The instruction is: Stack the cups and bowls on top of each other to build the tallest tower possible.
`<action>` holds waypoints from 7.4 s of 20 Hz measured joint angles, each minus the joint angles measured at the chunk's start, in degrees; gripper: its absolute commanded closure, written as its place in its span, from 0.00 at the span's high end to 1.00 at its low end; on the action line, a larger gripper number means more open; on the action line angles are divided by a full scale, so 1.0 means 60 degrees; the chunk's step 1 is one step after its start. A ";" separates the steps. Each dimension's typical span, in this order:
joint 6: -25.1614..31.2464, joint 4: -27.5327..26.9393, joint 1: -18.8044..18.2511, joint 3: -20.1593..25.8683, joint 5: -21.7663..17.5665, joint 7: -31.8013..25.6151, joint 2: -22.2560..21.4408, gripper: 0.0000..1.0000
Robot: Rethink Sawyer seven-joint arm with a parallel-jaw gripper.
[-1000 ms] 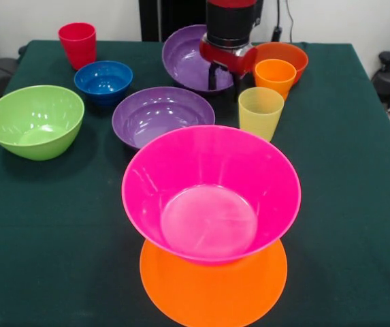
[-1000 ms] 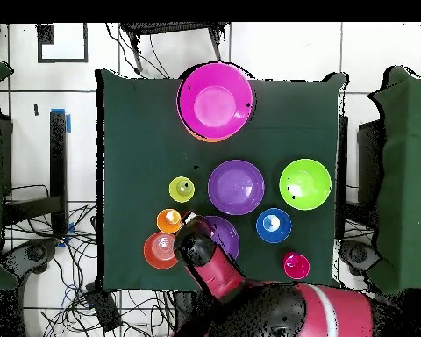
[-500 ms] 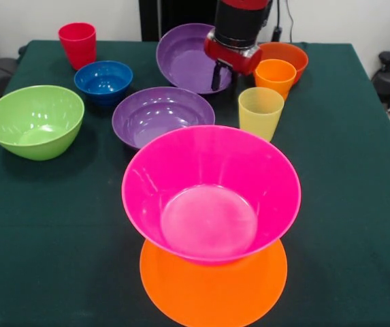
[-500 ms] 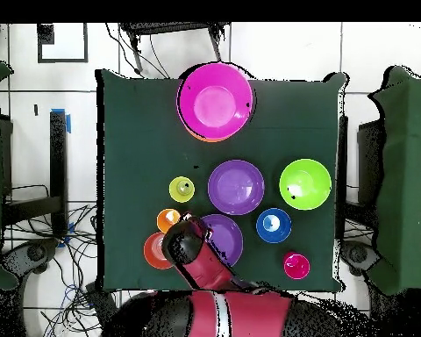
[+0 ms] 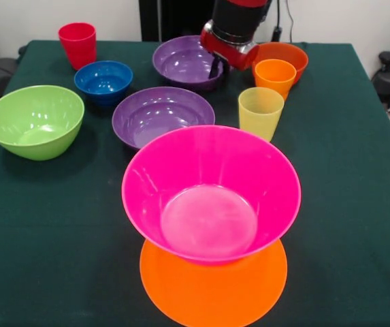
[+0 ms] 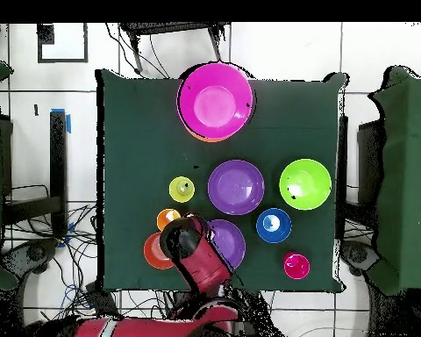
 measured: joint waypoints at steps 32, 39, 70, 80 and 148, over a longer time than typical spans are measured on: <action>0.8088 -0.5560 0.3097 -0.6175 -0.2439 0.3844 0.0123 0.00; 0.9244 -0.7616 0.3100 -0.6662 -0.2705 0.4518 0.0469 0.00; 1.2701 -1.7319 0.1049 -0.8923 -0.2035 0.4816 0.4865 0.00; 1.2730 -1.7413 0.1106 -0.8948 -0.1967 0.4816 0.5110 0.00; 1.2409 -1.8389 0.0449 -0.9698 -0.1376 0.4816 0.6343 1.00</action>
